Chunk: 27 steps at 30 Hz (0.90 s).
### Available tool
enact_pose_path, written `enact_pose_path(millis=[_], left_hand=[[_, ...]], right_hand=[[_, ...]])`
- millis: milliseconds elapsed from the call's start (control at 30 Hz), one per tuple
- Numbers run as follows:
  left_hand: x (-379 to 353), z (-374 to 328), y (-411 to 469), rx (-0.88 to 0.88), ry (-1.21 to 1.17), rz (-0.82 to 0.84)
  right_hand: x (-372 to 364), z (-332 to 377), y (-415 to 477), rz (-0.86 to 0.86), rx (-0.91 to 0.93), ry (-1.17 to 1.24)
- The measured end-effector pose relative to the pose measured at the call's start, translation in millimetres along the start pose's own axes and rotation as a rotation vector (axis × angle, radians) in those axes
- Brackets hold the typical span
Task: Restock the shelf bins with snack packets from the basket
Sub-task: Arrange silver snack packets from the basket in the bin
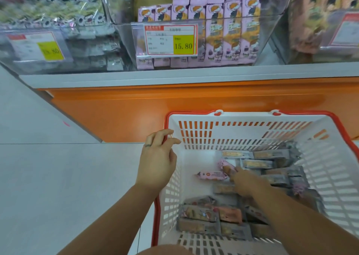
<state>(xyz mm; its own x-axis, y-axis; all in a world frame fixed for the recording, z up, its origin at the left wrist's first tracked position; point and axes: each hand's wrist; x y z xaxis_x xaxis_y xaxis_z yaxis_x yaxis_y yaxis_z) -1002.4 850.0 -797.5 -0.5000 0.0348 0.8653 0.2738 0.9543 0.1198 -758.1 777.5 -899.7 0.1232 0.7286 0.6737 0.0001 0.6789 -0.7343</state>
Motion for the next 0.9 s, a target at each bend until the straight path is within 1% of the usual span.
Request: enact_pose_path(millis=[133,233,333,400,467,533,567,600,700,800,900], left_hand=[[-1.8,3.5,1.7,-0.002,-0.020,-0.017],[-4.4,5.6,2.8,-0.028,-0.014,-0.041],[-4.2,6.8,2.2,-0.059,0.018,-0.030],[2.1,5.9,2.5,-0.069,0.058,0.052],[15.0,3.0,5.7,-0.064,0.115,0.185],[34.0,-4.5,12.0,-0.036,0.140,0.329],[45.3,-12.0,15.1,-0.027,0.122,0.376],[57.7,-22.2,18.2,-0.039,0.091,0.387],[102.4,-63.6,23.8,-0.099,-0.045,0.325],[144.6,-109.1,23.8,-0.133,-0.230,0.268],[173.4,-140.3,20.8,-0.168,-0.337,0.278]], right_hand=[[3.6,-8.3,11.2,0.021,0.027,0.017],[22.0,-14.1,4.8,-0.032,0.042,0.062],[56.8,-13.5,-21.5,-0.111,0.128,0.091],[81.9,-9.1,-44.2,-0.198,0.197,0.171],[110.6,-1.8,-69.6,-0.281,0.240,0.195],[141.2,9.1,-97.2,-0.287,0.289,0.161],[156.5,15.7,-112.7,-0.292,0.318,0.134],[171.2,22.0,-129.5,-0.307,0.341,0.103],[207.9,36.0,-179.0,-0.408,0.411,0.026],[230.9,45.5,-222.5,-0.521,0.403,-0.003],[243.0,55.0,-247.6,-0.660,0.434,0.032]])
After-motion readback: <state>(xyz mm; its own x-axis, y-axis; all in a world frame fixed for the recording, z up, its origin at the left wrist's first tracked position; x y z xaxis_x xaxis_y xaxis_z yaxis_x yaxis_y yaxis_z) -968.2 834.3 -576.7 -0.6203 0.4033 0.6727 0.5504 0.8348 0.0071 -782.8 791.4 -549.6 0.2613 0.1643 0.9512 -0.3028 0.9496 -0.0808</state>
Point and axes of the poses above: each hand's wrist, its own y-axis towards the middle knuckle, its own x-axis out of the back of the hand, z = x × y, and after that the axes turned 7 degrees about x, right-handed
